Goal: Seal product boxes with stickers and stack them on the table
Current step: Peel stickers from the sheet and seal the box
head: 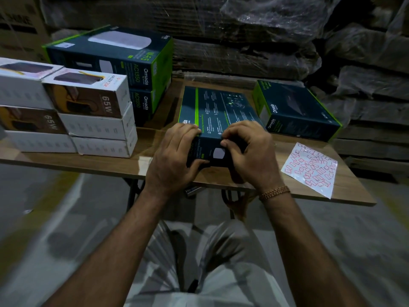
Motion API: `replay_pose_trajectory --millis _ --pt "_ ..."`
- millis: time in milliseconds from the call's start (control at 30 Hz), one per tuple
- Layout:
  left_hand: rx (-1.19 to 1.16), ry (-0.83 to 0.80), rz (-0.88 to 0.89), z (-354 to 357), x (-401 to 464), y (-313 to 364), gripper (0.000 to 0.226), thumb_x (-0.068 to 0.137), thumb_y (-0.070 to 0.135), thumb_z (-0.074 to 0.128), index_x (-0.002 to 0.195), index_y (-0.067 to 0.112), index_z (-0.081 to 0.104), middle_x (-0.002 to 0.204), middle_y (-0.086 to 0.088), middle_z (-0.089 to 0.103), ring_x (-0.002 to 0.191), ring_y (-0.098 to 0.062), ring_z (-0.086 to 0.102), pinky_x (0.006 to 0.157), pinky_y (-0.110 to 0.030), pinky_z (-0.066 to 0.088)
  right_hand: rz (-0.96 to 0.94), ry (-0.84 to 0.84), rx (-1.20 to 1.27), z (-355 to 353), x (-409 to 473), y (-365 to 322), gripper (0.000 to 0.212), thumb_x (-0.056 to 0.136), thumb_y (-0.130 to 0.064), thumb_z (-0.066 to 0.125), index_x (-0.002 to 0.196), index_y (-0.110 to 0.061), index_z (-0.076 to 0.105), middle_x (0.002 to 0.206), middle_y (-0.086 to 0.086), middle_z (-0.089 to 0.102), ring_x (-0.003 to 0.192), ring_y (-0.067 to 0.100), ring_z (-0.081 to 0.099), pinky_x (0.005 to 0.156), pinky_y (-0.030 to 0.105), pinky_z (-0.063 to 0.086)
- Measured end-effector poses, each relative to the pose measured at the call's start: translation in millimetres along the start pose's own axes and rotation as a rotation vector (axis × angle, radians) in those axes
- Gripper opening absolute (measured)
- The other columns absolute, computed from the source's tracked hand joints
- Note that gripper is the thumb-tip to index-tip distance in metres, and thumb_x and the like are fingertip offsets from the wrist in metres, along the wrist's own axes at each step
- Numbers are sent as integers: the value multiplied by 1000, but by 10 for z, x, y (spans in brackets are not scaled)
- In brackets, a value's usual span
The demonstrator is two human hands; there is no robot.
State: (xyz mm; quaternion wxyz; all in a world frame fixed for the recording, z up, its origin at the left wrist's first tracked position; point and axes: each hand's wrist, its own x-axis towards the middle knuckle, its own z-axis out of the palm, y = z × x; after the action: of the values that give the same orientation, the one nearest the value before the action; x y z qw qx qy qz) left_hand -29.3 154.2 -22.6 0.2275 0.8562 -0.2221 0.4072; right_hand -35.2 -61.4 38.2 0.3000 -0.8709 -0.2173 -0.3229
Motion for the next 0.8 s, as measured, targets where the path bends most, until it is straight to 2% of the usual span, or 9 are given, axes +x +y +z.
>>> replay_pose_trajectory --millis 200,333,500,633,700,800 --pt "-4 11 12 0 5 -4 74 85 30 89 142 -3 57 146 -18 57 143 -34 48 126 -40 35 5 12 7 6 8 47 13 89 -17 83 101 -15 79 108 -5 70 106 14 59 92 28 51" --pt "-10 13 5 6 -4 6 74 84 30 90 142 -2 58 146 -18 58 142 -34 49 126 -39 35 15 -17 -36 3 38 114 22 88 -28 82 108 -20 80 116 -11 68 112 16 54 97 40 50" --pt "-16 -9 -1 -4 0 -5 75 84 32 88 144 -1 57 148 -17 56 144 -33 47 127 -37 33 81 -147 -93 -72 110 182 46 82 -43 86 122 -22 78 128 -10 63 122 16 48 103 53 49" --pt "-24 -11 -1 6 3 -4 75 85 32 88 145 -1 56 149 -16 55 145 -32 46 127 -39 34 100 -208 -124 -129 65 159 71 72 -49 92 134 -23 71 135 -7 60 128 14 45 111 48 44" --pt "-29 -6 -4 5 3 -15 74 85 30 88 144 0 56 149 -16 56 145 -32 46 126 -42 37 132 -189 -111 -144 -9 151 83 70 -60 89 141 -24 66 139 -7 59 132 15 45 112 42 39" --pt "-32 -8 2 4 8 -14 72 84 29 88 142 0 58 147 -16 57 144 -33 48 124 -44 38 197 -89 -129 -160 -106 178 85 73 -76 74 144 -31 62 141 -9 59 137 18 44 113 48 37"
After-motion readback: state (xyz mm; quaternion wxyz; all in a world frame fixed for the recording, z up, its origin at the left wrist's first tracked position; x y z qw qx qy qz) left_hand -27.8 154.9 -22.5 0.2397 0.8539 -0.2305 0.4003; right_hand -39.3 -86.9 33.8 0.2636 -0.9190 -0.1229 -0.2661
